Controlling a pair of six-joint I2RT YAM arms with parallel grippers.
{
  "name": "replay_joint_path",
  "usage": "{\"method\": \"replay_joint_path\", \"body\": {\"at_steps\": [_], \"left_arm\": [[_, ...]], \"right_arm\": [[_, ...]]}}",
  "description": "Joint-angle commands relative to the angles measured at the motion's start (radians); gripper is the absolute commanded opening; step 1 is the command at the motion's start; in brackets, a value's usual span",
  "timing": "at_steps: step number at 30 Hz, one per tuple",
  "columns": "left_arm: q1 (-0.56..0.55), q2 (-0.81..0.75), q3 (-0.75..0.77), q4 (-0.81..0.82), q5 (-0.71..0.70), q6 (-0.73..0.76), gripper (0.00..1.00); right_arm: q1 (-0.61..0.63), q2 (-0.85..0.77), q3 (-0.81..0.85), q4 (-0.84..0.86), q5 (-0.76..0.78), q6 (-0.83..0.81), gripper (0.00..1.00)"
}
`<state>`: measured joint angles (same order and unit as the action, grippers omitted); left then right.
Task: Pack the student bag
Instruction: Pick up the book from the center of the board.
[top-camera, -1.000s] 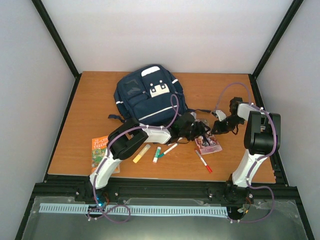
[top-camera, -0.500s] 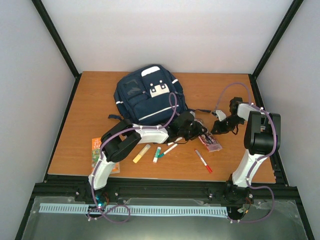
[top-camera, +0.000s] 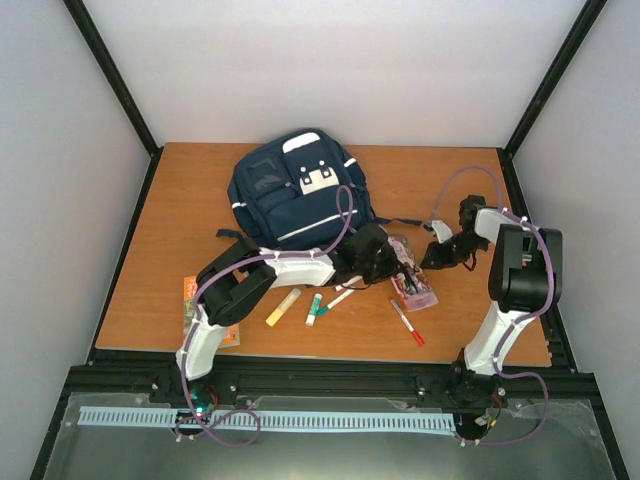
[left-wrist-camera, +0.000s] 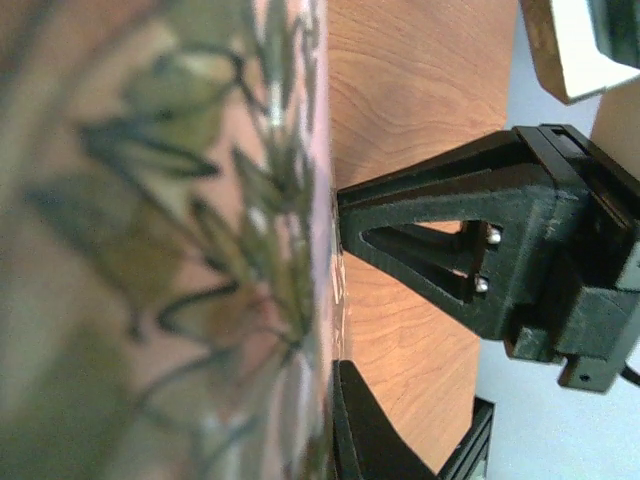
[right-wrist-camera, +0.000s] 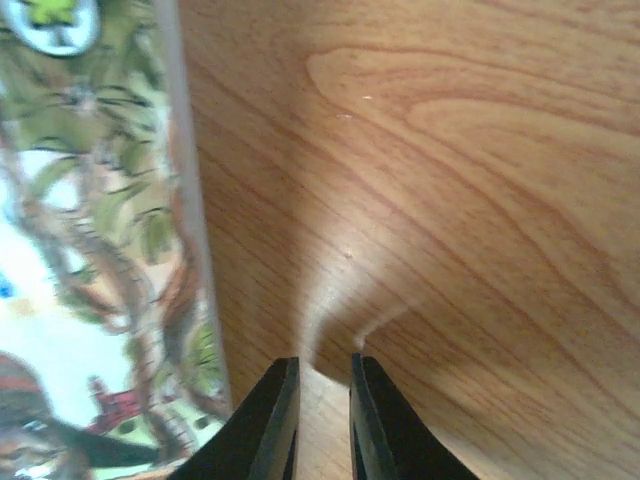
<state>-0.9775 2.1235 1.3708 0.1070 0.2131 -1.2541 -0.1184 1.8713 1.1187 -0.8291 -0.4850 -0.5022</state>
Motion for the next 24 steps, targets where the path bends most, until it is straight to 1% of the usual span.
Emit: {"method": "replay_joint_path", "body": {"at_steps": [1,3,5,7,10,11,12,13,14,17,20,22,24], "left_arm": [[-0.010,-0.123,0.011,-0.105,-0.021,0.130,0.01],[-0.009,-0.168,0.028,-0.166,-0.035,0.208,0.01],[-0.008,-0.218,0.050,-0.246,-0.043,0.300,0.01],[-0.004,-0.269,0.079,-0.325,-0.043,0.403,0.01],[0.014,-0.356,0.106,-0.432,-0.014,0.545,0.01],[0.023,-0.383,0.116,-0.465,0.002,0.596,0.01],[0.033,-0.406,0.135,-0.506,0.021,0.644,0.01],[0.045,-0.430,0.150,-0.546,0.043,0.691,0.01],[0.059,-0.452,0.163,-0.577,0.072,0.733,0.01],[0.105,-0.523,0.182,-0.666,0.168,0.830,0.01],[0.142,-0.579,0.205,-0.720,0.262,0.930,0.01],[0.153,-0.604,0.224,-0.763,0.293,0.993,0.01],[0.166,-0.622,0.235,-0.793,0.316,1.035,0.01]], "right_arm": [[-0.022,-0.036,-0.028,-0.043,0.031,0.013,0.17],[-0.052,-0.104,-0.002,-0.071,0.008,0.012,0.23],[-0.086,-0.177,0.026,-0.101,-0.025,0.014,0.31],[-0.121,-0.257,0.054,-0.129,-0.087,0.006,0.38],[-0.135,-0.384,0.082,-0.143,-0.150,-0.012,0.52],[-0.136,-0.425,0.085,-0.139,-0.171,-0.022,0.58],[-0.136,-0.463,0.086,-0.122,-0.181,-0.020,0.72],[-0.136,-0.494,0.085,-0.094,-0.188,-0.004,0.93],[-0.136,-0.525,0.081,-0.067,-0.205,0.002,0.99],[-0.136,-0.593,0.075,-0.010,-0.297,0.017,1.00],[-0.136,-0.622,0.086,-0.008,-0.505,0.001,1.00],[-0.133,-0.617,0.104,-0.021,-0.653,-0.001,1.00],[-0.112,-0.598,0.127,-0.054,-0.797,-0.015,0.98]]}}
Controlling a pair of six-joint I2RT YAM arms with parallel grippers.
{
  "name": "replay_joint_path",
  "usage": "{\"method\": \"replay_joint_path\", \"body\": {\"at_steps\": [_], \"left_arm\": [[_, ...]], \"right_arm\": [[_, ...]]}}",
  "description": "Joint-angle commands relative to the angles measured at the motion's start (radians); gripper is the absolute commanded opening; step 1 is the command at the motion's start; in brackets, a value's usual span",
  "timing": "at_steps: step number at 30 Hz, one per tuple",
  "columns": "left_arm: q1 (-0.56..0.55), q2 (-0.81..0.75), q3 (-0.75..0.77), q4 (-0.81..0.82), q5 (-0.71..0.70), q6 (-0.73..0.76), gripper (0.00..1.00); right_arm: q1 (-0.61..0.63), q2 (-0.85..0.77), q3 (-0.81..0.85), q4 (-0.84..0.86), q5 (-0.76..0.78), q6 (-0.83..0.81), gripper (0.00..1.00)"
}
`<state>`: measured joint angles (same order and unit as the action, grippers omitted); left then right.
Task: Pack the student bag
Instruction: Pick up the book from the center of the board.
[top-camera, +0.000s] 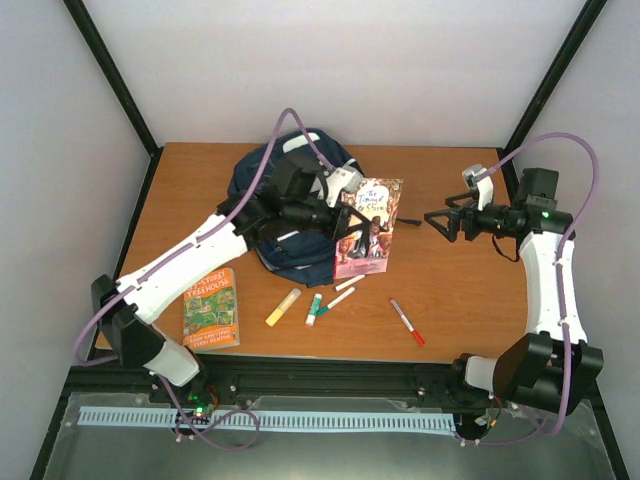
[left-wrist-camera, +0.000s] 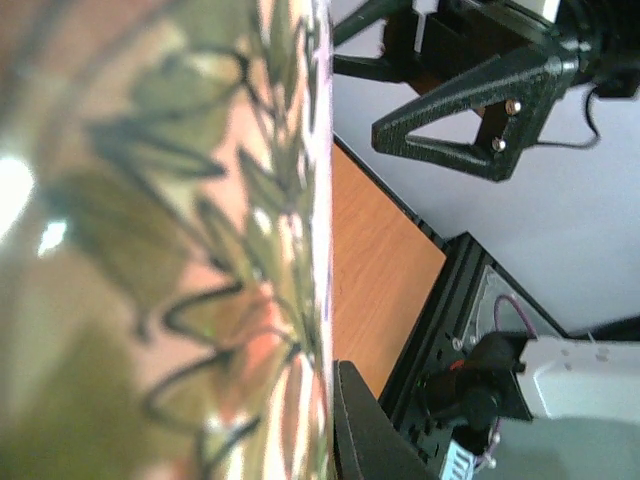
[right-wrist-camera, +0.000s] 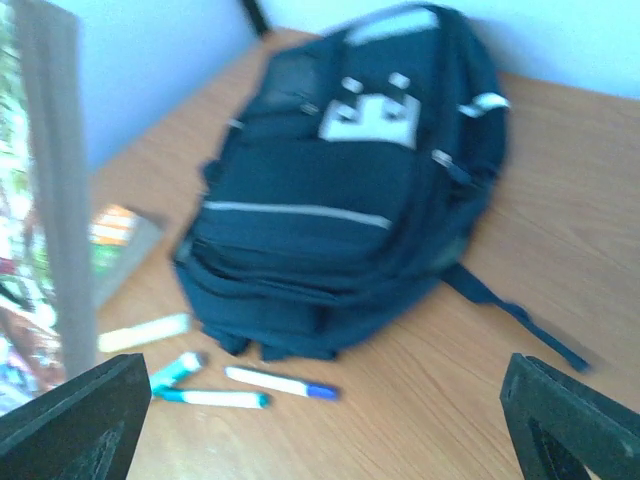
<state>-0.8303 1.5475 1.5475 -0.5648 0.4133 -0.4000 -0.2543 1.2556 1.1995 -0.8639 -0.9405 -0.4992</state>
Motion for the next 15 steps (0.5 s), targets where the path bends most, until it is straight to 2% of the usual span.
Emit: {"method": "replay_joint_path", "body": {"at_steps": [1,3,5,10,15], "left_arm": [[0.025,-0.057,0.055,-0.128,0.138,0.192,0.01],[0.045,-0.084,0.039,-0.127,0.165,0.202,0.01],[0.075,-0.115,0.002,-0.093,0.218,0.203,0.01],[0.138,-0.173,-0.080,0.010,0.391,0.181,0.01],[0.142,-0.185,-0.097,0.040,0.471,0.202,0.01]], "right_arm": [[0.047,0.029,0.063,-0.056,-0.390,-0.045,0.97],[0.103,0.046,0.097,-0.177,-0.459,-0.163,0.95],[0.155,0.045,0.102,-0.217,-0.513,-0.235,0.95],[0.271,0.028,0.039,-0.041,-0.481,-0.086,0.97],[0.398,0.053,0.062,-0.040,-0.465,-0.078,0.97]]}}
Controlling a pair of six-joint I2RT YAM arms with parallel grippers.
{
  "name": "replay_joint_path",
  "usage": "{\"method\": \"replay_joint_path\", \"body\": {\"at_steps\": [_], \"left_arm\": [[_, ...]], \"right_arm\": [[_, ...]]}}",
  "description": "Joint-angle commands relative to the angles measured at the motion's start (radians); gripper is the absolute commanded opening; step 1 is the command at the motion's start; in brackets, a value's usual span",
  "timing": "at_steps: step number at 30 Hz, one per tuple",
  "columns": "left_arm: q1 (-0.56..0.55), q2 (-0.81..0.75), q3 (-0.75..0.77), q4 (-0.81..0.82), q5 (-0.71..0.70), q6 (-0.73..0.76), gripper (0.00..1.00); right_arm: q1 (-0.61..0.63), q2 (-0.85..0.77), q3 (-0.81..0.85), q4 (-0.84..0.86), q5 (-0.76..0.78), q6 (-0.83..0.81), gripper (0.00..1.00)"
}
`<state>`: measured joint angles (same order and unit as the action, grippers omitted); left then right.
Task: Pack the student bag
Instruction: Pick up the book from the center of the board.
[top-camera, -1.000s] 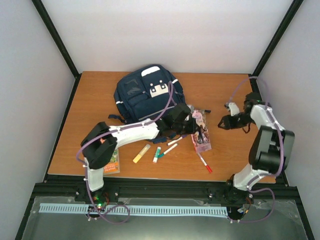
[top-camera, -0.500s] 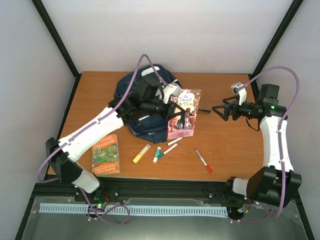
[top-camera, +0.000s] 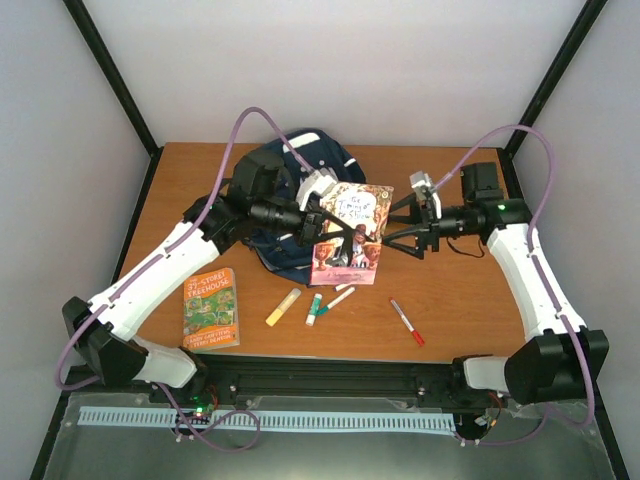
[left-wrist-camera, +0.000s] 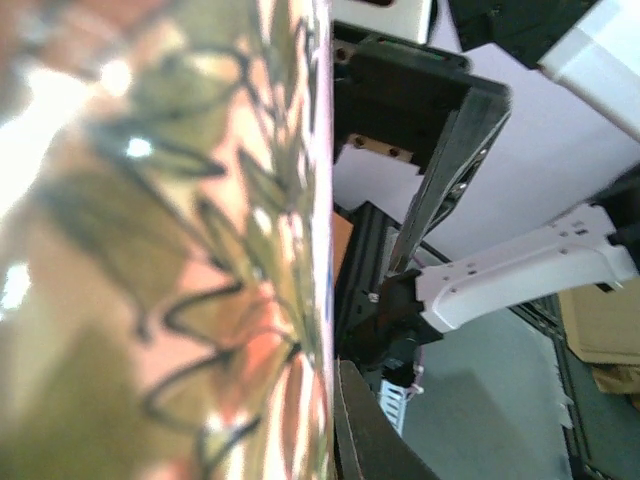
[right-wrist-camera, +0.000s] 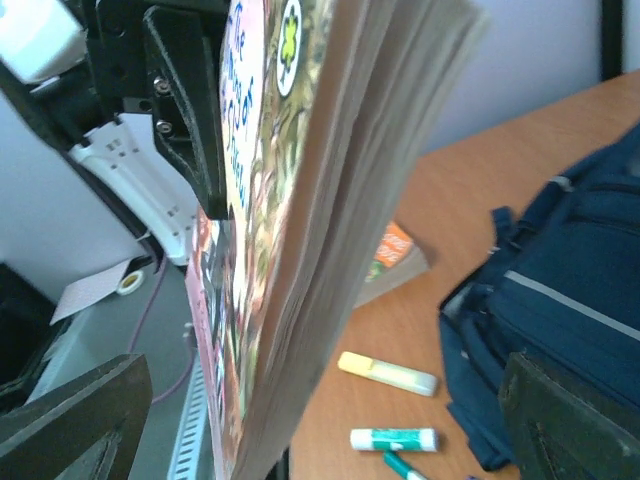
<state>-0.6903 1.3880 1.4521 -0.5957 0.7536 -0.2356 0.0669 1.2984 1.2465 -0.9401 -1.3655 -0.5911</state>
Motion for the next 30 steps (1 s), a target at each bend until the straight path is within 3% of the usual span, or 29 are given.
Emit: {"method": "replay_joint_path", "body": {"at_steps": [1,11,21,24,28,30], "left_arm": [[0.002,-0.022,0.003,0.071,0.141,0.041,0.01],[0.044,-0.010,-0.026,0.164,0.085,-0.028,0.01],[0.103,-0.006,-0.085,0.219,0.020,-0.084,0.01],[0.103,-0.004,-0.101,0.245,0.020,-0.106,0.01],[0.103,-0.006,-0.123,0.266,-0.007,-0.122,0.02],[0.103,-0.008,-0.128,0.256,-0.052,-0.119,0.18]], "right_arm": [[0.096,0.017,0.023,0.035,-0.046,0.015,0.97],[0.191,0.050,0.087,-0.022,-0.185,0.030,0.93],[0.191,-0.001,0.044,0.058,-0.201,0.162,0.71],[0.191,0.005,0.042,0.114,-0.168,0.233,0.56],[0.191,0.021,0.042,0.201,-0.056,0.347,0.26],[0.191,0.030,0.035,0.242,0.005,0.397,0.11]]}}
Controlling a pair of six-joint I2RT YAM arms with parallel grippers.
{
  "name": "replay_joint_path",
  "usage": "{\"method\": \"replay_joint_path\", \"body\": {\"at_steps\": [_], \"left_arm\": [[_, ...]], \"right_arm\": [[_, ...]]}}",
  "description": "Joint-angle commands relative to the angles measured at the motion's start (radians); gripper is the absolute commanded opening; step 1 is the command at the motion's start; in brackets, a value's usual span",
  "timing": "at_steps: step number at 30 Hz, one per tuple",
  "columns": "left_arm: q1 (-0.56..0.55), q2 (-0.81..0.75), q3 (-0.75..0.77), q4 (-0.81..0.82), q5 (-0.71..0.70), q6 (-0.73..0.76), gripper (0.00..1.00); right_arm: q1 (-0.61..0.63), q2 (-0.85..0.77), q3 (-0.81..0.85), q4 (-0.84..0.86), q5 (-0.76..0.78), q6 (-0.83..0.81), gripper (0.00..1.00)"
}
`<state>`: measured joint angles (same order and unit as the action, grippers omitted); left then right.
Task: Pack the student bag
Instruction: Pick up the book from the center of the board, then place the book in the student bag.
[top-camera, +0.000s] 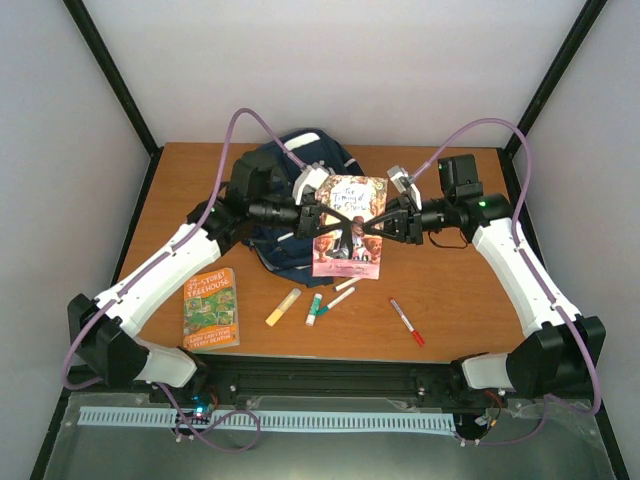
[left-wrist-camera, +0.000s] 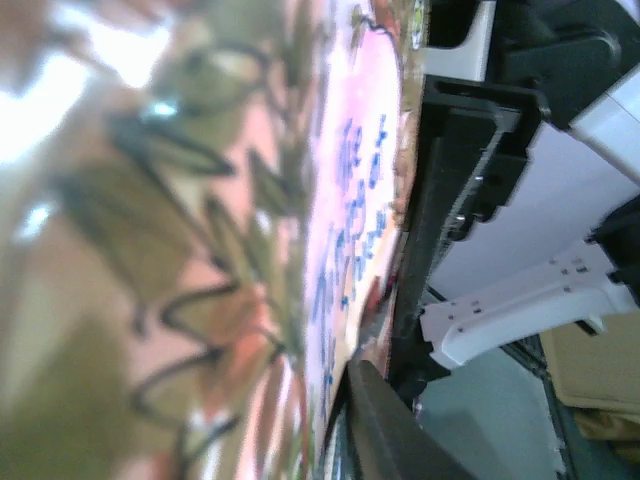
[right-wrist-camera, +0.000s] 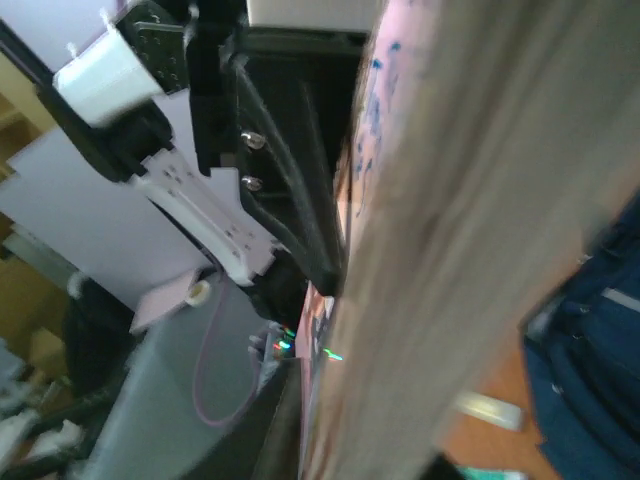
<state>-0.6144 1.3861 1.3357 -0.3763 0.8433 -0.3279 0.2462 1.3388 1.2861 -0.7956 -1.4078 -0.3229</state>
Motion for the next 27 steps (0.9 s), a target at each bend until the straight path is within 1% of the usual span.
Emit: {"method": "replay_joint_path", "body": {"at_steps": [1,2,4,6,7,8,10,13,15,16,19,21,22,24,27], "left_arm": [[0.027,-0.007,-0.012,0.024,-0.172,-0.022,0.36],[0.027,-0.009,-0.012,0.009,-0.207,-0.015,0.52],[0.027,-0.016,-0.013,-0.024,-0.297,0.002,0.73],[0.028,-0.026,-0.017,-0.071,-0.400,0.022,0.90],[0.027,-0.030,-0.015,-0.093,-0.448,0.038,0.95],[0.027,-0.032,-0.010,-0.129,-0.510,0.048,0.99],[0.027,-0.033,-0.003,-0.168,-0.589,0.071,1.00],[0.027,-0.019,0.012,-0.201,-0.683,0.102,1.00],[0.027,0.004,0.023,-0.225,-0.734,0.134,0.98],[0.027,0.019,0.032,-0.243,-0.744,0.161,0.96],[0.027,0.069,0.035,-0.280,-0.772,0.234,0.83],[0.027,0.111,0.038,-0.298,-0.762,0.275,0.74],[0.025,0.131,0.039,-0.305,-0.748,0.288,0.72],[0.016,0.157,0.030,-0.299,-0.748,0.299,0.70],[-0.010,0.188,0.022,-0.299,-0.759,0.339,0.69]], "right_arm": [[0.009,-0.010,-0.007,0.111,0.084,0.147,0.05],[0.006,-0.009,-0.009,0.122,0.119,0.163,0.03],[-0.001,-0.004,-0.016,0.143,0.181,0.183,0.03],[-0.058,0.015,-0.019,0.153,0.207,0.189,0.03],[-0.083,0.028,-0.020,0.151,0.214,0.185,0.03],[-0.110,0.043,-0.020,0.147,0.220,0.175,0.03],[-0.175,0.060,-0.039,0.160,0.247,0.161,0.03],[-0.283,0.057,-0.116,0.259,0.295,0.192,0.03],[-0.322,0.059,-0.141,0.250,0.317,0.150,0.03],[-0.337,0.058,-0.154,0.245,0.322,0.122,0.03],[-0.363,0.025,-0.224,0.302,0.357,0.136,0.03],[-0.375,-0.001,-0.251,0.317,0.396,0.136,0.03],[-0.378,-0.010,-0.253,0.312,0.418,0.124,0.03],[-0.389,-0.026,-0.265,0.314,0.445,0.119,0.03],[-0.411,-0.024,-0.287,0.316,0.424,0.119,0.03]]}}
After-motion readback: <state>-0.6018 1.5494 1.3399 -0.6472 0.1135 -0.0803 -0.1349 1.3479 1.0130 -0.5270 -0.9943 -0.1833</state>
